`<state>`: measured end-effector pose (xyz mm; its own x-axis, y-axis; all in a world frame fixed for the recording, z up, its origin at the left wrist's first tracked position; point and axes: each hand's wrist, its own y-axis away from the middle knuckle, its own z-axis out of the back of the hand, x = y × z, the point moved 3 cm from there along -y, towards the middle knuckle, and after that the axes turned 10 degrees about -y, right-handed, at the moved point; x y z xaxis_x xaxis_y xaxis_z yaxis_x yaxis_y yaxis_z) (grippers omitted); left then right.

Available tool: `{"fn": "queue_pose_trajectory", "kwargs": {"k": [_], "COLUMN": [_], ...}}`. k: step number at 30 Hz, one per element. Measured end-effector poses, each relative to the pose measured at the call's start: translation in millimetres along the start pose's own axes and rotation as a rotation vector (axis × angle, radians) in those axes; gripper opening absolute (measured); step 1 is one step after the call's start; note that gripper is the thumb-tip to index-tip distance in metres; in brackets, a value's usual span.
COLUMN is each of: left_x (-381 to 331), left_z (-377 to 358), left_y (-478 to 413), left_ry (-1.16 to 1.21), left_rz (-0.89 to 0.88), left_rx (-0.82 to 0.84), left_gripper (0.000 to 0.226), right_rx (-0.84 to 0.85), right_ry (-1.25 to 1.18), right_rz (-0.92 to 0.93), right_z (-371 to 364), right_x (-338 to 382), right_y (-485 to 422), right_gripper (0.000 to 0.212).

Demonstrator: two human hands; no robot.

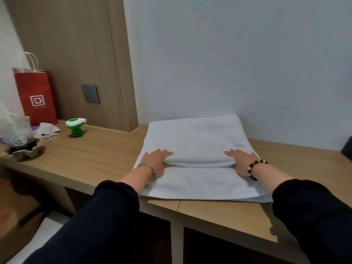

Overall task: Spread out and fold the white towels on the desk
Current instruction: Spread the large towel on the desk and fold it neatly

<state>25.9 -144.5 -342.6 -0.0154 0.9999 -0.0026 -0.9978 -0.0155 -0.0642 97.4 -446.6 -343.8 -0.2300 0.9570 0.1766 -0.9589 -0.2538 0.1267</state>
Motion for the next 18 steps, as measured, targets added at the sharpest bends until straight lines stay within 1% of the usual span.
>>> {"fn": "queue_pose_trajectory", "kwargs": {"k": [1, 2, 5, 8, 11, 13, 16, 17, 18], "left_x": [0.5, 1.2, 6.2, 14.5, 19.0, 19.3, 17.9, 16.7, 14.8], "left_z": [7.2, 16.6, 49.3, 77.2, 91.2, 89.2, 74.6, 66.3, 55.2], "left_y": [-0.4, -0.7, -3.8, 3.3, 22.5, 37.4, 60.5, 68.3, 76.5], "left_ry": [-0.003, -0.008, 0.012, 0.046, 0.046, 0.013, -0.028, -0.059, -0.113], "left_rz": [0.005, 0.009, 0.01, 0.016, -0.018, -0.056, -0.09, -0.11, -0.143], "left_rx": [-0.066, -0.134, -0.31, -0.454, -0.553, -0.572, -0.523, -0.49, -0.443], "left_gripper": [0.062, 0.062, 0.066, 0.07, 0.07, 0.07, 0.074, 0.074, 0.073], "right_rx": [-0.056, -0.153, -0.499, -0.716, -0.815, -0.853, -0.882, -0.871, -0.823], "right_ry": [0.023, 0.017, -0.095, -0.066, -0.106, -0.136, -0.146, -0.13, -0.094], "right_rz": [-0.005, -0.011, -0.006, 0.075, 0.109, 0.125, 0.166, 0.176, 0.18], "right_z": [6.3, 15.7, 51.8, 77.9, 89.6, 87.5, 68.3, 58.3, 45.7], "right_x": [3.8, 8.6, 27.9, 48.4, 59.1, 62.0, 60.7, 57.7, 53.6], "right_y": [-0.3, 1.5, 15.3, 34.1, 57.0, 72.7, 97.0, 103.9, 110.0], "right_gripper": [0.055, 0.051, 0.053, 0.05, 0.047, 0.047, 0.048, 0.049, 0.05]}}
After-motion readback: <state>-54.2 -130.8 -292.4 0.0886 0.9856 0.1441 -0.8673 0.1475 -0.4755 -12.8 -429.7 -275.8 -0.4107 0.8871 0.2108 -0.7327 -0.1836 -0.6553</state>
